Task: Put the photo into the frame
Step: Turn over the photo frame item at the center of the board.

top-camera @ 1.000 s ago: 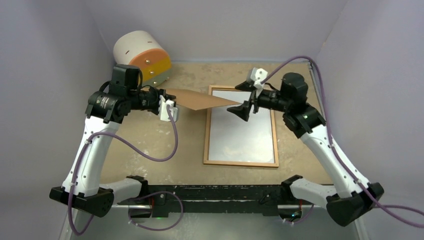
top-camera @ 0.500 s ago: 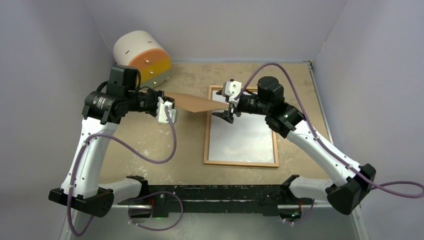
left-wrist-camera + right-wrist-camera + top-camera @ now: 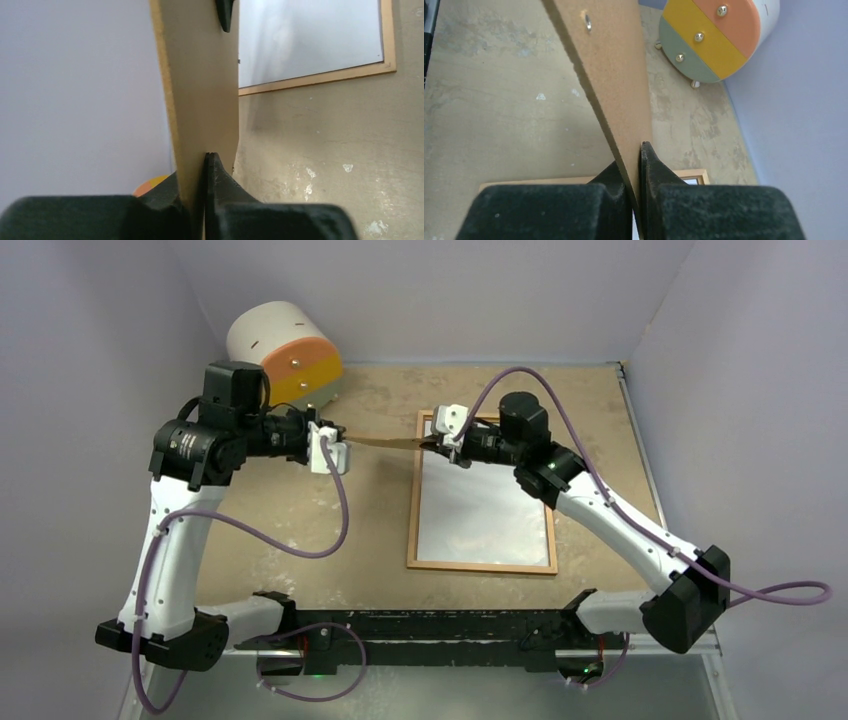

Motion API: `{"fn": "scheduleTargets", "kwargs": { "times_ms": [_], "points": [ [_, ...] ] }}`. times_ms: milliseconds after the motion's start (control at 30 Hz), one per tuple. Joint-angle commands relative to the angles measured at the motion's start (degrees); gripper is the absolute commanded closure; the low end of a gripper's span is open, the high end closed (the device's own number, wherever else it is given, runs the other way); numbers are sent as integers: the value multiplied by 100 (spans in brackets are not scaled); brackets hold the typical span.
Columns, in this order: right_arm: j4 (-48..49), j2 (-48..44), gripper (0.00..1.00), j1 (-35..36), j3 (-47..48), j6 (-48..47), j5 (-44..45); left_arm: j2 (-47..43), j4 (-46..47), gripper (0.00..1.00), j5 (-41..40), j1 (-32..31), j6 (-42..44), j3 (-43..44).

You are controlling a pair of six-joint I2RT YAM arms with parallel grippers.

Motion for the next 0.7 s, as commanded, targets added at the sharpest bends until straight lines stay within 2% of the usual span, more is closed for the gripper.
{"fn": "scheduleTargets", "kwargs": {
  "times_ms": [0,33,67,167,267,367,500,667],
  "points": [
    [1096,-147,100,32,-54,1374,-4,-195,1397,86,333,-38,-508,105],
    [1307,-168,100,27,-69,1848,115,-260,1805,62,272,-38,-908,17],
    [1425,-184,100,23,-64,2169,266,-343,2252,52,197,-38,-1235,-71],
    [1600,-182,100,-19,27,2919,396,-508,3416,36,-51,-38,-2032,-246],
    [1831,-133,100,-178,87,3813,115,-463,4008,20,-420,-31,-2476,-138],
    [1859,-16,100,-536,218,4628,-232,-421,4516,12,-909,-31,-2860,-48],
    [1914,194,100,-1158,270,5861,-618,-291,4734,11,-1531,-29,-3039,55],
    [1869,407,100,-1427,283,6877,-511,-215,3486,8,-1455,-29,-2661,-167]
  ]
}}
